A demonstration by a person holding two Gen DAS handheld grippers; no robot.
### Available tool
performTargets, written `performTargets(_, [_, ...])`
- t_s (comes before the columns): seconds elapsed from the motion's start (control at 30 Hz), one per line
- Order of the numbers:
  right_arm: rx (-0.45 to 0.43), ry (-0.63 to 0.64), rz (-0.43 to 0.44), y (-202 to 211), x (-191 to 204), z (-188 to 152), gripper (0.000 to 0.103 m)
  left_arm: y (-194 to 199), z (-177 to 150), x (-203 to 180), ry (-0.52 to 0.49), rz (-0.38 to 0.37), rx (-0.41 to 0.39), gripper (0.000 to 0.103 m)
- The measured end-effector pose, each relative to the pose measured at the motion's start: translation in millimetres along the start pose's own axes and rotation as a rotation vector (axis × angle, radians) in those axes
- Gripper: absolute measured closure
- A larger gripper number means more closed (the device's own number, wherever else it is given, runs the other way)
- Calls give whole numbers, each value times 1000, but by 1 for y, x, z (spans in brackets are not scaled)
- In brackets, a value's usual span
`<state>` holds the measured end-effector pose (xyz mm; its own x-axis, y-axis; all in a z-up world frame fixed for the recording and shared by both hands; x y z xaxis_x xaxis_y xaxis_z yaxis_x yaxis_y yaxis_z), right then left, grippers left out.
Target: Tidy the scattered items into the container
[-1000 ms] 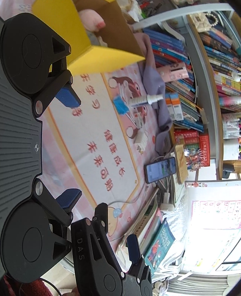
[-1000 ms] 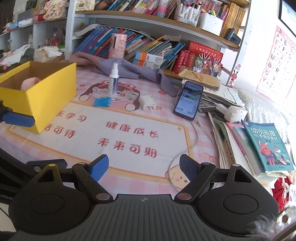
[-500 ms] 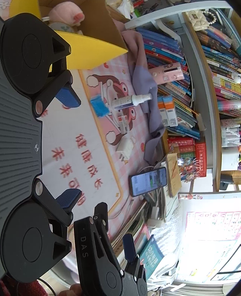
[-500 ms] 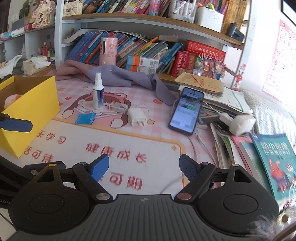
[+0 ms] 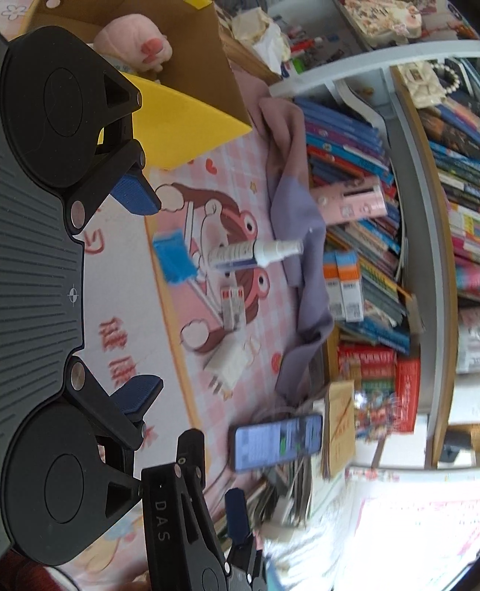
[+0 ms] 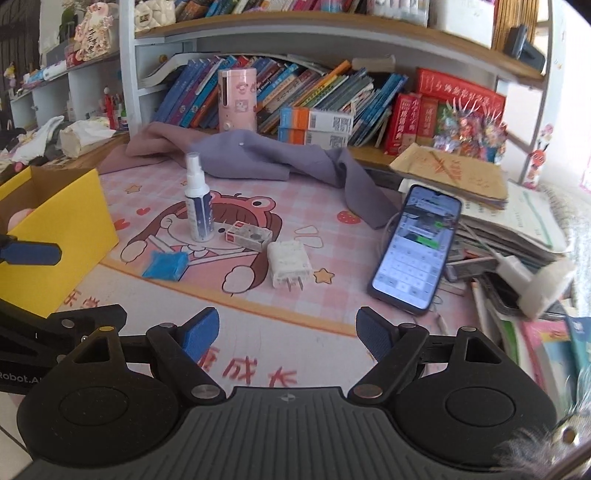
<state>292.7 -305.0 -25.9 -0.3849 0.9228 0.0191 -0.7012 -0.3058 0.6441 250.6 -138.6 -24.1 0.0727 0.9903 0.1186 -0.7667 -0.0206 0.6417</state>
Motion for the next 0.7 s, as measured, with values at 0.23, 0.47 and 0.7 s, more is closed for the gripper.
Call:
performTargets(0.23, [47,-10,27,-53,-20,20,22,-42,14,6,65,68,51,16])
performTargets(0.47, [65,18,44,-97,-27,41,22,-81,19,13,121,103,117,29])
performTargets(0.7, [102,33,71,-132,-26,49,22,-111,23,18,196,119,152,37])
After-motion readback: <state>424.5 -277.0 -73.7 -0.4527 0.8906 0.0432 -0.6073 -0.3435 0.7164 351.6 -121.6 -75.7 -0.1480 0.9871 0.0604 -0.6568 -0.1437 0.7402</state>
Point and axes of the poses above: each gripper's, at about its wrist camera, not at the fingertips, and y roughly against the way its jaws point, x to its left, z to its top, the point moved 2 cm from there along -y, roughly the way its jaws point, and after that the axes turned 3 degrees about z, right-handed, at the moved point
